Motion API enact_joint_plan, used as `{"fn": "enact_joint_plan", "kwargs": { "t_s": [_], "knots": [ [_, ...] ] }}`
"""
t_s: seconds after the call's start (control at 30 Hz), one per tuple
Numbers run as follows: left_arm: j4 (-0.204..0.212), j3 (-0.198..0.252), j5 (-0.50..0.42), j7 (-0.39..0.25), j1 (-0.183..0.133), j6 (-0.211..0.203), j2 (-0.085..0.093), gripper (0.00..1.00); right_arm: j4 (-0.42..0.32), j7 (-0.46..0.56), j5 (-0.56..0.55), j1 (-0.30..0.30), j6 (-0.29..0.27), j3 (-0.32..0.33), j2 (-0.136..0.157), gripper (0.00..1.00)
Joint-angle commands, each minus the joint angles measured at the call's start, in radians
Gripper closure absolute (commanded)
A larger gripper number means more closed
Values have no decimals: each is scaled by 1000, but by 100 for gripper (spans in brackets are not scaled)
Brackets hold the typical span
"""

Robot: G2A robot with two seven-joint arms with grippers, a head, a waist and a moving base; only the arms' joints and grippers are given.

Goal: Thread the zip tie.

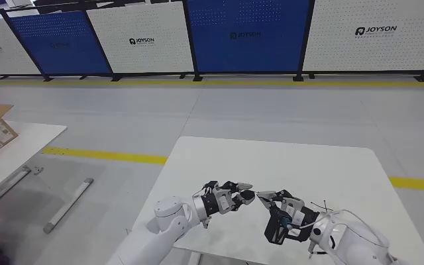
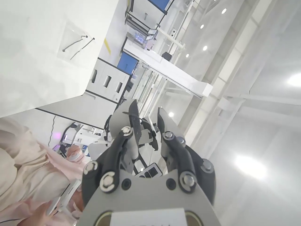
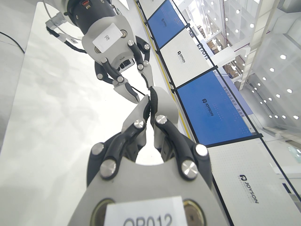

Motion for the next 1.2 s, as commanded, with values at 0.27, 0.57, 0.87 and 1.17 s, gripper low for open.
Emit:
{"fn": "enact_joint_plan", "kwargs": {
  "t_s": [0.27,0.57,0.87,1.17],
  "knots": [
    [-11,-4,-12,0,7,0,10,89,0,0,0,0,0,0,0,100],
    [-21,-11,-5,6,18,-1,11,100,0,0,0,0,0,0,0,100],
    [-22,-4,17,2,22,-8,9,100,0,-1,4,-7,6,2,-2,100],
    [-23,-5,42,20,31,-35,8,100,1,-23,42,-45,0,51,-3,0]
  ]
}}
